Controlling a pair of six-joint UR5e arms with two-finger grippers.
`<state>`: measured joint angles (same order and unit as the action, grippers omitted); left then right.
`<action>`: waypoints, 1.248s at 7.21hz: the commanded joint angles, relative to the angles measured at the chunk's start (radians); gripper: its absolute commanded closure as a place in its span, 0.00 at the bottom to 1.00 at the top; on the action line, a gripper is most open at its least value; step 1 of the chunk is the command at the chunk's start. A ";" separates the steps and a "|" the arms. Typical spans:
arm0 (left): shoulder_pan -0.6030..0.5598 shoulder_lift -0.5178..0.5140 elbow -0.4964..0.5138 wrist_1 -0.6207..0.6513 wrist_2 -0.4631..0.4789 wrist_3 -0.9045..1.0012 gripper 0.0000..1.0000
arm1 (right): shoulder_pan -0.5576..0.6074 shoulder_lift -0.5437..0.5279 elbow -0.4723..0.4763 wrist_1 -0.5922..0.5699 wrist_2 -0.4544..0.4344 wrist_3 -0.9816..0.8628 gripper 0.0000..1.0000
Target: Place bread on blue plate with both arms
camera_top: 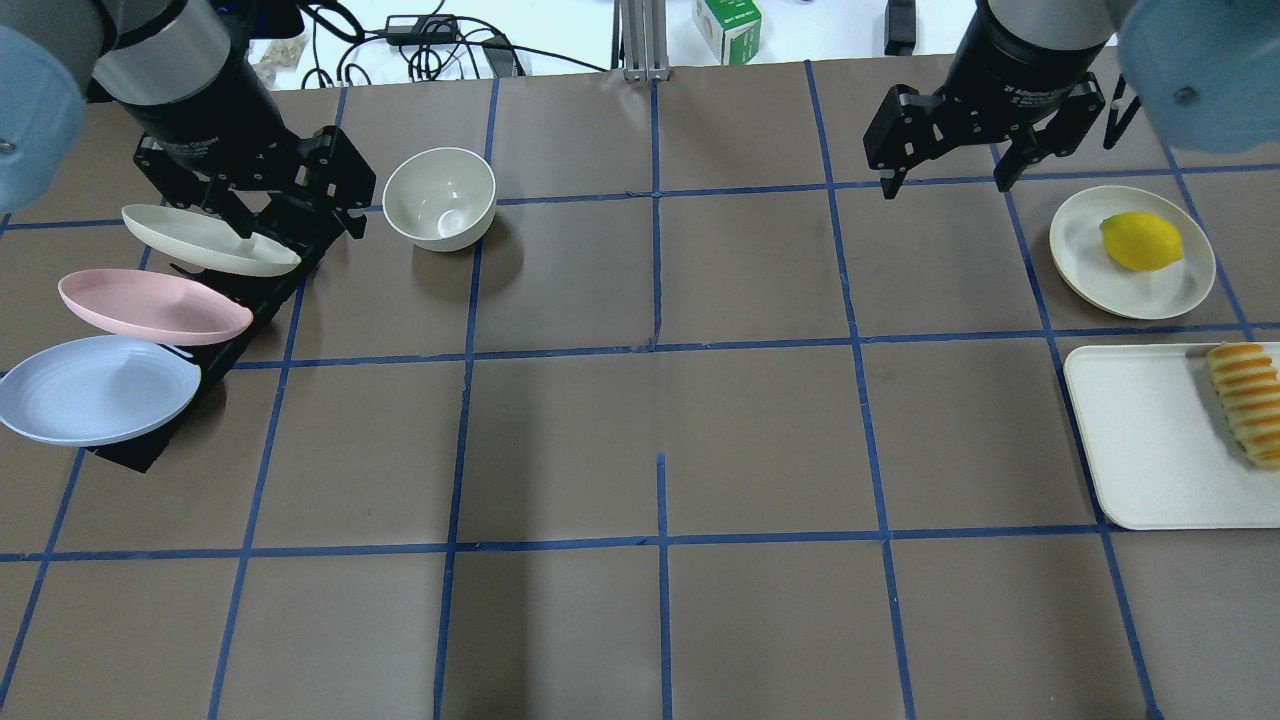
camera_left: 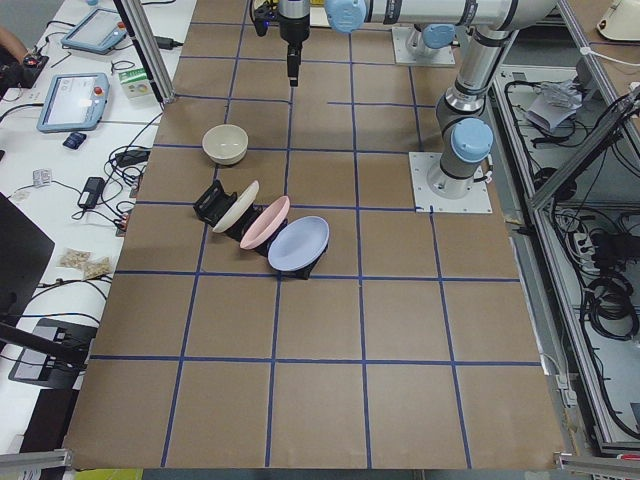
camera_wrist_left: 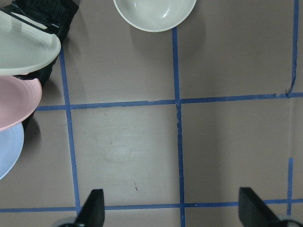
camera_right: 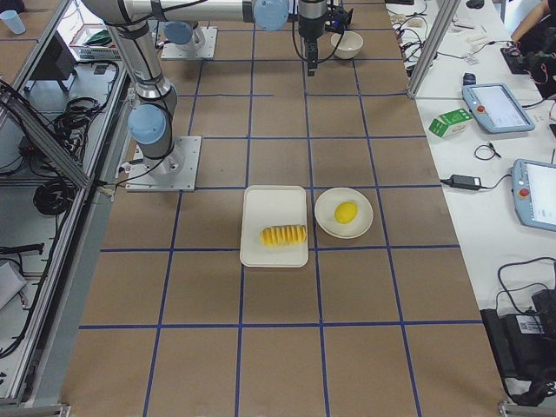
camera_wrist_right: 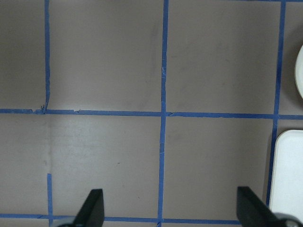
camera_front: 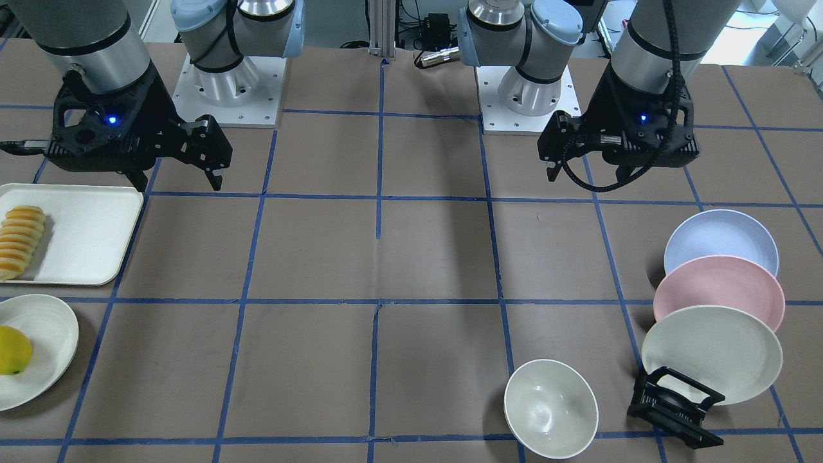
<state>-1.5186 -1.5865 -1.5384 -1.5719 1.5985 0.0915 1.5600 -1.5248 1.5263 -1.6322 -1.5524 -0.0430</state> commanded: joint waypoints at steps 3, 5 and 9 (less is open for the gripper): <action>0.005 0.020 -0.029 0.000 -0.002 0.002 0.00 | 0.000 0.000 0.006 0.002 0.002 0.000 0.00; 0.006 0.026 -0.029 0.000 0.007 0.001 0.00 | 0.000 0.000 0.006 0.002 0.002 0.000 0.00; 0.020 0.029 -0.028 0.004 -0.003 0.002 0.00 | 0.000 0.000 0.006 0.003 0.002 0.000 0.00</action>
<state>-1.5071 -1.5581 -1.5659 -1.5692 1.5998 0.0927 1.5605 -1.5248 1.5324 -1.6302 -1.5505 -0.0430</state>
